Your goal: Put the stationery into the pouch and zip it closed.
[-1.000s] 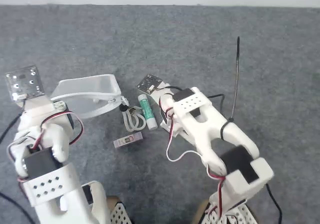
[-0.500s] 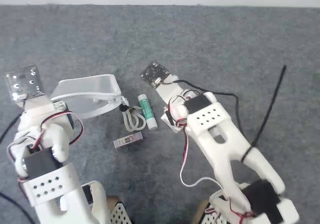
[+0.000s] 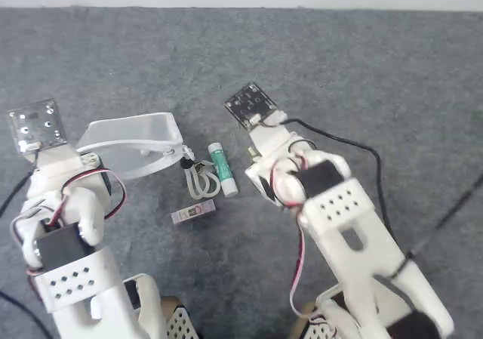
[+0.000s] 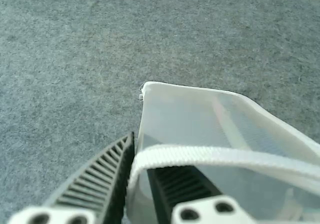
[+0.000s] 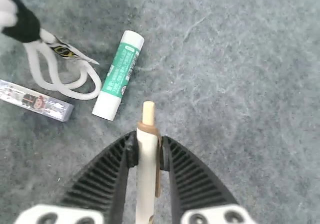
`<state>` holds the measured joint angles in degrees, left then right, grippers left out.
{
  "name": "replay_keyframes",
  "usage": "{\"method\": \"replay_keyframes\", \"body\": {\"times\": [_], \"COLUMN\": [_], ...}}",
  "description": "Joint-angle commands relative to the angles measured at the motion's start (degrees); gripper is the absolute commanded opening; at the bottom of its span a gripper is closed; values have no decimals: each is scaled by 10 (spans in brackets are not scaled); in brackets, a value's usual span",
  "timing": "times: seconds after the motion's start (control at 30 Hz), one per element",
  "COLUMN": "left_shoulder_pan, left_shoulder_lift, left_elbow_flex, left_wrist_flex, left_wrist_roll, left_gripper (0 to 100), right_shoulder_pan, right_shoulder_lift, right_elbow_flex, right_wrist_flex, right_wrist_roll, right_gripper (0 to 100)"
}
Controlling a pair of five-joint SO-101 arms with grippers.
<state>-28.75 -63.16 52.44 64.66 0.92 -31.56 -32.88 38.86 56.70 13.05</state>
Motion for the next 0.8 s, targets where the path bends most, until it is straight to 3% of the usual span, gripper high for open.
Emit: {"method": "replay_keyframes", "body": {"times": [0.0, 0.77], "left_shoulder_pan": [0, 1], "left_shoulder_lift": [-2, -2], "left_elbow_flex": [-7, -7], "left_wrist_flex": [-20, -20], "left_wrist_roll": [3, 4], "left_gripper": [12, 12], "right_shoulder_pan": [2, -29], "right_shoulder_lift": [-83, -339], "right_elbow_flex": [9, 125], "right_wrist_flex": [-6, -69], "right_wrist_roll": [-6, -6], "right_gripper": [6, 6]}}
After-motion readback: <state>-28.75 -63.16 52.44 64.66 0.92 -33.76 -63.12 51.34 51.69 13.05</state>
